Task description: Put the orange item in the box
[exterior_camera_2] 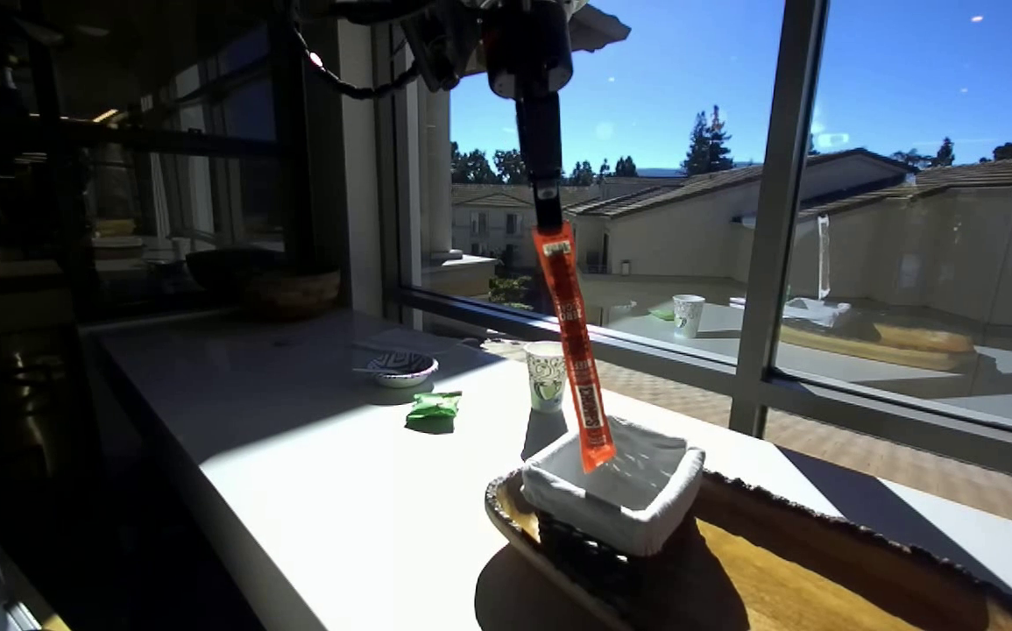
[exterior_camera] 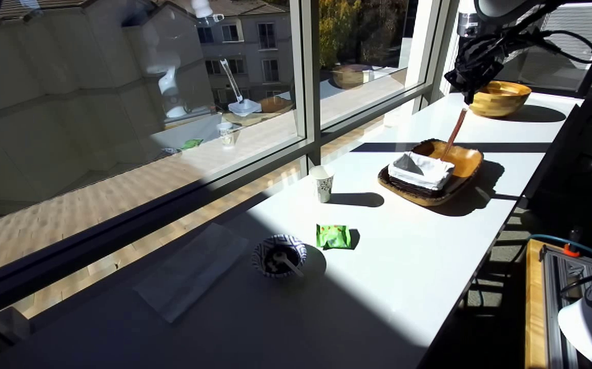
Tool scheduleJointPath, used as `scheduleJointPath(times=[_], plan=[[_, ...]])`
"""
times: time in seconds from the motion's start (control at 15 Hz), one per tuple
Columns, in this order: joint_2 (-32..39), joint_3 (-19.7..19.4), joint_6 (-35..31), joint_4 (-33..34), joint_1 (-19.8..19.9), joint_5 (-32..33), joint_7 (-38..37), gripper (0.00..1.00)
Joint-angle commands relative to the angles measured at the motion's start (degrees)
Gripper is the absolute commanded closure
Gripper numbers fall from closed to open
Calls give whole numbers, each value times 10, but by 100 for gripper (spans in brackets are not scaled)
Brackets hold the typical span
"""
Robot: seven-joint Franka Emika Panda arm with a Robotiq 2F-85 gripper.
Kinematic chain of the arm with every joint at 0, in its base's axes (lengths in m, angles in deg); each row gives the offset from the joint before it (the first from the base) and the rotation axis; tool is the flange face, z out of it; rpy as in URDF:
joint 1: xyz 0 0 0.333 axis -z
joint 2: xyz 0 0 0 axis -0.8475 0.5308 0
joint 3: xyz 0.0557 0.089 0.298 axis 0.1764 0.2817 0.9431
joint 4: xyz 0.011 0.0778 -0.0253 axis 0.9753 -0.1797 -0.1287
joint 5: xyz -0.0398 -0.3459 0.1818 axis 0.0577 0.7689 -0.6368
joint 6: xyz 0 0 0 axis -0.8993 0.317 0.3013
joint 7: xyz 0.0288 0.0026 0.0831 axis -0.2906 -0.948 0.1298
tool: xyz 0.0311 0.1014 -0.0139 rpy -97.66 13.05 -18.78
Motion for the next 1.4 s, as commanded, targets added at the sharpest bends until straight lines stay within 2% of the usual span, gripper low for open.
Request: scheduleJointPath(times=[0.0,0.73,1.33], plan=[[36,-14,3,15,-5,11,-31,100],[119,-28,7,48,-22,30,-75,100],[182,-29,16,80,-56,42,-87,100]])
